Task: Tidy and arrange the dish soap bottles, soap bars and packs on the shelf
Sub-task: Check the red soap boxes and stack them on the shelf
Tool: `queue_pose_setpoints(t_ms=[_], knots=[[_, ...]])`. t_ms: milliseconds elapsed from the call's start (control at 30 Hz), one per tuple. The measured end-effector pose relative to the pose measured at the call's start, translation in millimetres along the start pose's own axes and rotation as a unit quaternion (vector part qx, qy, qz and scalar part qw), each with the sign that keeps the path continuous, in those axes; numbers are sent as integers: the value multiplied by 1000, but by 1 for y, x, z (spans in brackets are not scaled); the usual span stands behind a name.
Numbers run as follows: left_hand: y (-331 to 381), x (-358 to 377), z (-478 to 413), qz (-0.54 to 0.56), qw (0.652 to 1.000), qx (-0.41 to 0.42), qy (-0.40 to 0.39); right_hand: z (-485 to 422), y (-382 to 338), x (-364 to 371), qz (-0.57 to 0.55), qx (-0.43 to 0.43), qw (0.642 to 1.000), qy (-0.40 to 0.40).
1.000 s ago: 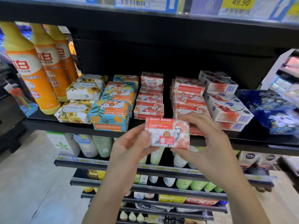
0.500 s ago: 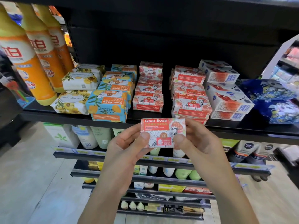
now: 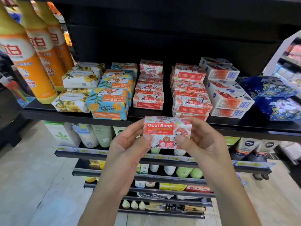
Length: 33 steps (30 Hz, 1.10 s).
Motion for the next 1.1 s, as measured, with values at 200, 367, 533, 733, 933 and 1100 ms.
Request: queue_pose_setpoints(t_ms=[200, 367, 533, 733, 933, 1100], knots=[[3, 2, 2, 8, 1000, -4, 9, -1, 5, -2, -10, -37, 999, -2], [2, 2, 3, 5, 999, -32, 27, -1, 11, -4, -3, -52, 998, -22], [4, 1, 1, -8, 999, -37, 26, -1, 14, -2, -11, -51, 998, -34], [4, 0, 3, -17, 998, -30, 45, 1, 14, 0, 0, 10, 998, -65], [3, -1, 5, -17, 999, -26, 43, 2, 21, 2, 19, 92, 993, -65], [2, -2, 6, -28, 998, -19, 47, 4, 19, 2, -8, 119, 992, -43]])
Point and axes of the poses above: each hand's wrist, its own z-axis away from the middle knuckle, its own x-axis out of the palm, y = z × x, the point moved 3 cm from there along -z, towards the middle knuckle, and after that the axes turned 8 degrees about z, right-handed, at the moved point
